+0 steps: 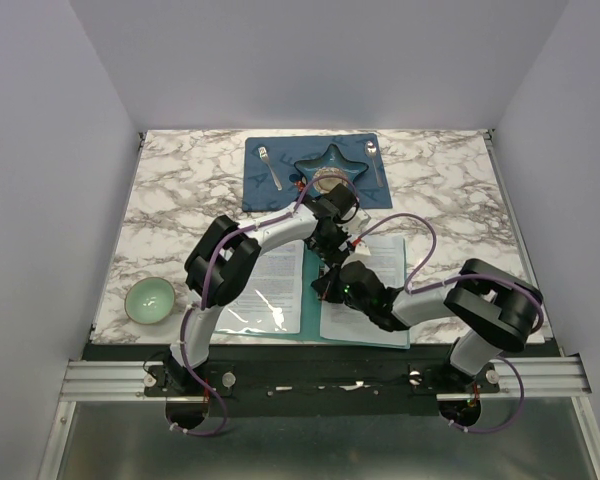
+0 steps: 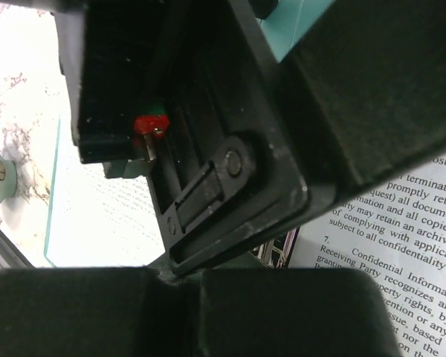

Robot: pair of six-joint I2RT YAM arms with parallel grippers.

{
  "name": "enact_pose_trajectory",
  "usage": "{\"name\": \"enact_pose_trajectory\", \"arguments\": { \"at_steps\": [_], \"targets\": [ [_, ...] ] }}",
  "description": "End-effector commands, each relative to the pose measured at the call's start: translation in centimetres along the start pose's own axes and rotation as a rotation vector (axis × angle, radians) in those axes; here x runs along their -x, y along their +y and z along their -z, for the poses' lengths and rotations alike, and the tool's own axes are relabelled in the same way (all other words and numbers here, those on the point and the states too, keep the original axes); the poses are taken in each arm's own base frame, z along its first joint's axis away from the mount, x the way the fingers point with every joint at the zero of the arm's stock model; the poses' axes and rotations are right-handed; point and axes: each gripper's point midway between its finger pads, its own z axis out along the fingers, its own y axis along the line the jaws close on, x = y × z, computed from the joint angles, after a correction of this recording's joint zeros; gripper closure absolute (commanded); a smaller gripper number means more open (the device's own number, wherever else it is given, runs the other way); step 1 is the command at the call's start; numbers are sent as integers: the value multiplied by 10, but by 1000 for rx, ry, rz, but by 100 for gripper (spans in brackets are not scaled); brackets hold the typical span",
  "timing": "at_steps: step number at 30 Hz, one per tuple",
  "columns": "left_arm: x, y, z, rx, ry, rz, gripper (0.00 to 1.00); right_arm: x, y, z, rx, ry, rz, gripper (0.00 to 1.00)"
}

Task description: Put the files into the folder

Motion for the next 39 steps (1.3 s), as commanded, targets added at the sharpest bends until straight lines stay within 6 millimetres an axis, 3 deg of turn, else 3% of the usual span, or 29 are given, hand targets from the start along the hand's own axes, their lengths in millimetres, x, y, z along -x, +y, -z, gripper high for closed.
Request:
{"name": "enact_pose_trajectory", "arguments": {
  "at_steps": [1,32,39],
  "targets": [
    [-58,-15,-19,-83,195,33,3,-67,-106,30,-346,243,122,99],
    [-64,-11,-20,-81,204,36,4,-89,-149,46,-509,273,44,99],
    [-67,-10,-19,-76,209,39,4,-93,-148,44,-477,266,23,99]
  ]
}}
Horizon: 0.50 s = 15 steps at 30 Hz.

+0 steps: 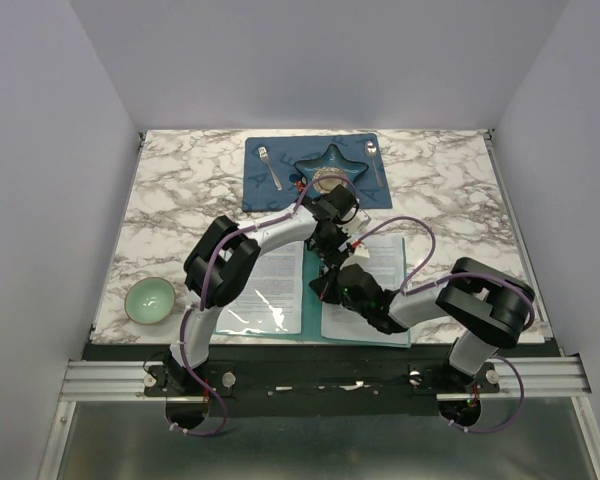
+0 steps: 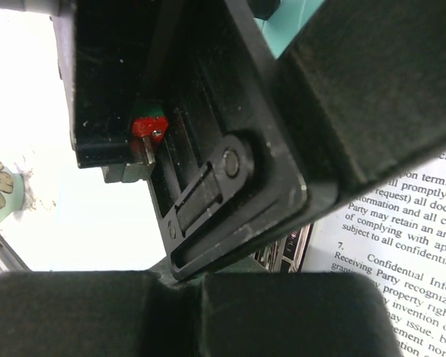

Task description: Put the files into the folder

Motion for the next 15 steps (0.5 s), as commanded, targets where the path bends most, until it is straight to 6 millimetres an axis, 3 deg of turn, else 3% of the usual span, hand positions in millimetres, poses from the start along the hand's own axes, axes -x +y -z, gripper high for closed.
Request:
{"name": "enact_pose_trajectory", "arguments": {
  "at_steps": [1,9,15],
  "targets": [
    [-66,-16,-18,-92,218,55,4,-79,-142,45,-449,268,52,99],
    [-62,-12,-13,-78,211,48,4,-92,-156,53,-473,292,-11,99],
    [-62,-13,-13,-83,207,62,4,-88,-152,55,-489,309,10,99]
  ]
}}
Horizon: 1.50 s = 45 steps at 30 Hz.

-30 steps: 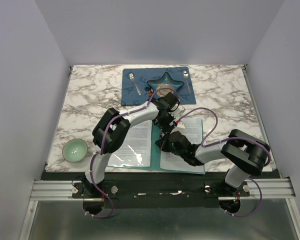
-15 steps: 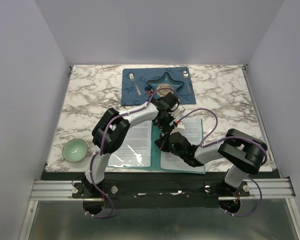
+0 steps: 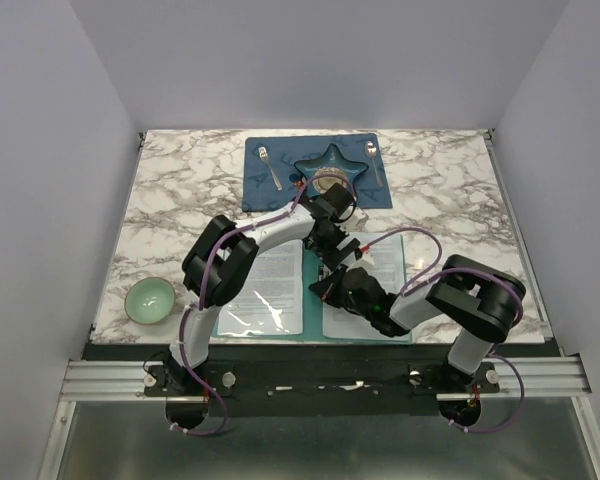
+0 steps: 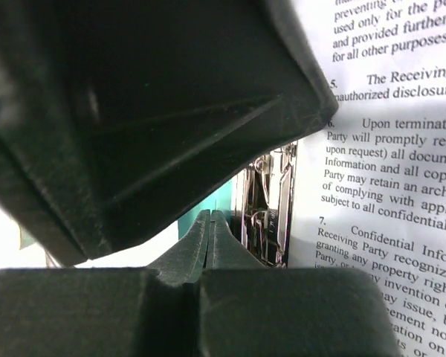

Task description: Put the files into the folder

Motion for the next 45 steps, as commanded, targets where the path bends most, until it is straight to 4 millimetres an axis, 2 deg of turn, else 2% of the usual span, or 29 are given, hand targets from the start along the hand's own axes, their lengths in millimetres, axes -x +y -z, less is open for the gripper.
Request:
{"name": "enact_pose_trajectory", "arguments": {
  "at_steps": [1,6,13,14,18,25,33,34,37,38,39,41,42,43,45],
  "targets": [
    [-63,-11,-15,-67,210,43,4,-53,-157,57,-536,249,183,99],
    [-64,-11,-13,-69,213,39,4,-56,-158,53,-533,257,165,99],
    [-62,-10,-12,-68,209,38,4,-53,-146,43,-456,205,95,99],
    [-62,-9,-12,-68,210,40,4,-54,-150,47,-459,201,87,99],
    [-57,-10,-10,-73,202,44,4,-46,-138,43,-389,139,27,99],
    [-52,-9,-8,-64,194,45,4,-22,-83,26,-195,52,18,99],
    [-43,-6,0,-47,172,42,4,-6,-34,15,-61,28,50,93],
    [-41,-6,2,-46,165,41,4,-5,-33,15,-63,30,58,91],
    [-36,-5,5,-43,147,40,4,4,-13,12,-31,16,78,81],
    [-34,-6,7,-44,144,40,4,8,-7,11,-21,10,84,73],
    [-32,-6,8,-43,140,42,4,13,4,8,-3,-2,96,71],
    [-30,-5,11,-41,132,42,3,19,13,10,-9,0,120,64],
    [-27,-4,15,-38,122,42,2,27,29,6,7,-13,128,61],
    [-26,-3,18,-34,116,41,1,25,24,8,-34,10,143,59],
    [-21,-2,25,-25,93,40,1,32,39,9,-31,7,156,56]
  ]
}}
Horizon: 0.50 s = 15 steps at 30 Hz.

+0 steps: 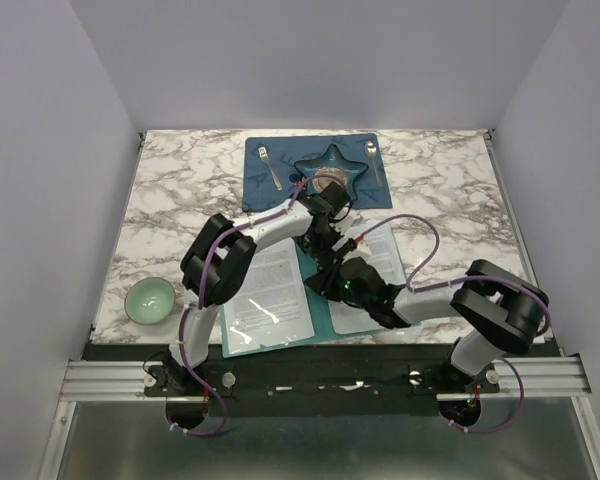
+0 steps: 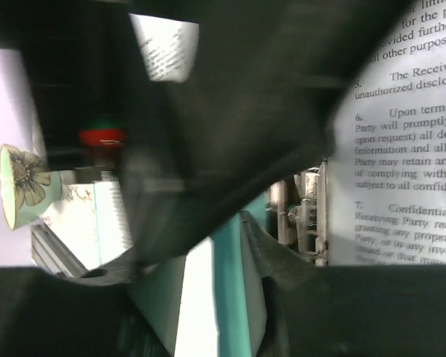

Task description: Put the files into the folder

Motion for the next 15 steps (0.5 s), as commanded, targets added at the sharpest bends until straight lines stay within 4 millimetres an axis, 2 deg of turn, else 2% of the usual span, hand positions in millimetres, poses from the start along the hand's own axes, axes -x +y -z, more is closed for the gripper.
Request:
{"name": "enact_pose_trajectory", "arguments": {
  "at_steps": [1,6,9,10,11,13,15],
  "targets": [
    [-10,-1,18,-7,37,18,1,23,12,1,-75,-14,94,56],
    [1,6,39,3,-5,42,1,40,29,11,-93,-26,142,54],
    [17,9,58,-3,-65,58,1,46,26,16,-134,-28,191,54],
    [21,14,64,-2,-81,74,1,45,20,20,-166,-11,220,54],
    [31,16,73,-1,-111,78,1,50,21,21,-180,-21,235,54],
    [39,22,88,-8,-148,94,1,49,11,24,-231,2,277,54],
    [50,27,107,-14,-199,104,1,50,9,23,-260,13,315,53]
  ]
}}
